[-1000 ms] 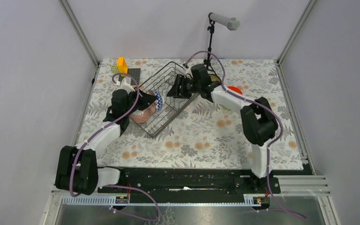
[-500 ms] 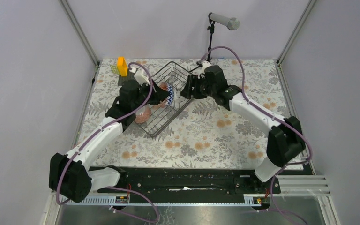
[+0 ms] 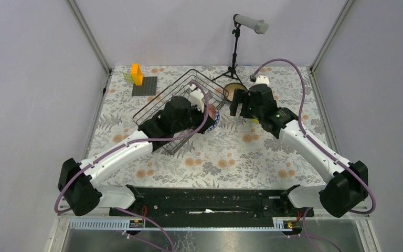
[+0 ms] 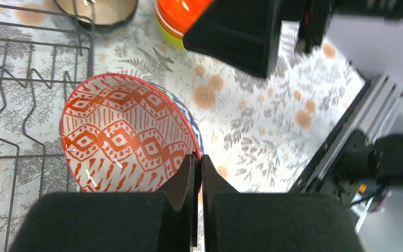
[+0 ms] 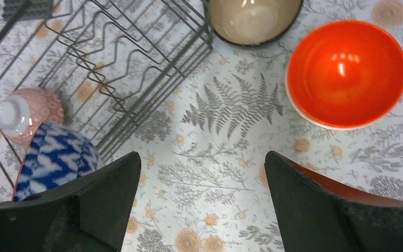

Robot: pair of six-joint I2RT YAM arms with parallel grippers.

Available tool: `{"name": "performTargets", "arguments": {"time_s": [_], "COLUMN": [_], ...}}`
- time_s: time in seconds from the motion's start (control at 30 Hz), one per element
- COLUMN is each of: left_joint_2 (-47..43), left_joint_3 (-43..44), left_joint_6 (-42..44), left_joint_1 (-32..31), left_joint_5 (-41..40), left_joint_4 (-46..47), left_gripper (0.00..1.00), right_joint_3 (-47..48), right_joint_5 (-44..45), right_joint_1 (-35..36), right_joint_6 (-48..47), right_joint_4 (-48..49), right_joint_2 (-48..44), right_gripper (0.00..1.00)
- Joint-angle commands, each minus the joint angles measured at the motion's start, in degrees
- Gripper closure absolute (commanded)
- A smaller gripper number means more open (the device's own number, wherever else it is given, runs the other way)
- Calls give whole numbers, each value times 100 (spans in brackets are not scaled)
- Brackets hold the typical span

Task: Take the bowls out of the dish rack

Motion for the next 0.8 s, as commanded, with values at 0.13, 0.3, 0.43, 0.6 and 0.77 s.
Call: {"name": "performTargets", "arguments": {"time_s": [0.13, 0.3, 0.43, 0.6, 0.77], "left_joint_2": [-207, -183, -194, 74, 343], "left_joint_3": [-289, -464, -670, -644, -486], "left_joint_6": [1919, 2364, 3178, 3895, 4121], "left_joint_1": [-896, -1288, -1561, -1908, -2130], "left_joint_5": [155, -50, 2, -142, -411], "left_joint_4": [202, 82, -41, -455, -670], "left_gripper": [100, 100, 100, 100, 100], "right_joint_3": [136, 523, 695, 1050, 1300], "right_joint_5": [-1560, -2645, -3071, -3150, -2620], "right_joint_1": [-401, -394, -391, -90, 368], "right_joint_6": [-482, -846, -938, -1274, -1393], "right_joint_4": [-905, -1296, -1461, -1913, -2149], "right_joint_2": [-339, -152, 66, 534, 886], "right_gripper": [19, 32, 36, 43, 45]}}
